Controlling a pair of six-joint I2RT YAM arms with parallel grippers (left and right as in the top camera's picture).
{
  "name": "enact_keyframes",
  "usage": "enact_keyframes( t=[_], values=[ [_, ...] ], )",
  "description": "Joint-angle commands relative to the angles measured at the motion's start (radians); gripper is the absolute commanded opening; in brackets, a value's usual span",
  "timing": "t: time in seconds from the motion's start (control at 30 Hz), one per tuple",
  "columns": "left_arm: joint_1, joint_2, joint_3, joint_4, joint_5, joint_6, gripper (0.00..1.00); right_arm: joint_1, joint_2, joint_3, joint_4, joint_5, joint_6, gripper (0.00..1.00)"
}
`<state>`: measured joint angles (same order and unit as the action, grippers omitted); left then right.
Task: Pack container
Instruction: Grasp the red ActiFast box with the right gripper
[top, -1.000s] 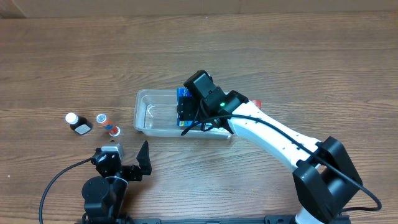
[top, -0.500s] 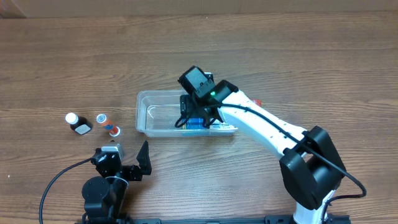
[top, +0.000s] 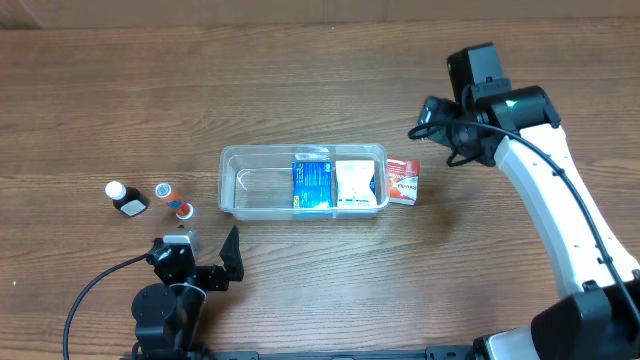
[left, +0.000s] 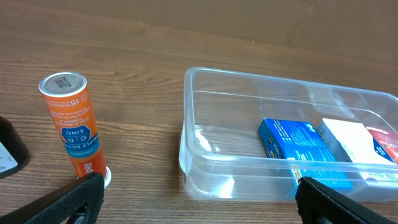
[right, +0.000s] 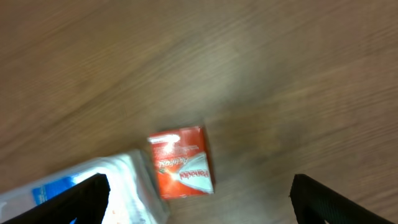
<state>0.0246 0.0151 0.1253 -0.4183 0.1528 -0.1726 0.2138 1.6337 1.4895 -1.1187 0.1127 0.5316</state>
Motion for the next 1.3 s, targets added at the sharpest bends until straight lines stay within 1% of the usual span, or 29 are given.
enact_keyframes(
  t=[0.0, 0.13, 0.2, 0.3, 0.43, 0.47, 0.5, 0.57, 0.67, 0.77, 0.87, 0.97, 1.07, 1.17, 1.27],
  values=[
    [-0.006, -0.009, -0.005, 0.006, -0.006, 0.013, 1.00, 0.000, 0.027, -0.140, 0.079, -0.100, -0.016, 0.87],
    [-0.006, -0.009, -0.005, 0.006, -0.006, 0.012, 1.00, 0.037, 0.033, -0.281, 0.222, -0.169, -0.008, 0.86],
    [-0.006, -0.009, -0.005, 0.006, -0.006, 0.013, 1.00, 0.054, 0.033, -0.292, 0.244, -0.178, -0.012, 0.86],
    [-0.006, -0.009, -0.005, 0.006, -0.006, 0.013, 1.00, 0.114, 0.033, -0.292, 0.270, -0.253, -0.065, 0.86],
    [-0.006, -0.009, -0.005, 0.006, -0.006, 0.013, 1.00, 0.166, 0.033, -0.292, 0.296, -0.227, -0.062, 0.87],
    [-0.006, -0.009, -0.005, 0.006, -0.006, 0.013, 1.00, 0.164, 0.033, -0.291, 0.280, -0.145, -0.034, 0.87],
    [-0.006, -0.009, -0.005, 0.006, -0.006, 0.013, 1.00, 0.153, 0.033, -0.291, 0.266, -0.104, -0.020, 0.87],
    [-0.006, -0.009, -0.005, 0.006, -0.006, 0.013, 1.00, 0.097, 0.033, -0.291, 0.238, -0.050, -0.016, 0.93],
    [-0.006, -0.009, -0.005, 0.006, -0.006, 0.012, 1.00, 0.049, 0.040, -0.292, 0.237, -0.057, -0.062, 0.99],
    [-0.006, -0.009, -0.005, 0.006, -0.006, 0.013, 1.00, 0.042, 0.091, -0.292, 0.266, -0.153, -0.168, 1.00],
    [-0.006, -0.009, -0.005, 0.006, -0.006, 0.013, 1.00, 0.076, 0.163, -0.292, 0.296, -0.153, -0.220, 1.00],
    [-0.006, -0.009, -0.005, 0.006, -0.006, 0.013, 1.00, 0.107, 0.203, -0.292, 0.322, -0.147, -0.219, 1.00],
    [-0.006, -0.009, -0.005, 0.006, -0.006, 0.013, 1.00, 0.105, 0.225, -0.292, 0.314, -0.114, -0.174, 1.00],
    [-0.006, -0.009, -0.005, 0.006, -0.006, 0.012, 1.00, 0.105, 0.249, -0.292, 0.322, -0.114, -0.172, 0.98],
    [-0.006, -0.009, -0.005, 0.006, -0.006, 0.013, 1.00, 0.105, 0.279, -0.292, 0.325, -0.114, -0.140, 0.86]
  ],
)
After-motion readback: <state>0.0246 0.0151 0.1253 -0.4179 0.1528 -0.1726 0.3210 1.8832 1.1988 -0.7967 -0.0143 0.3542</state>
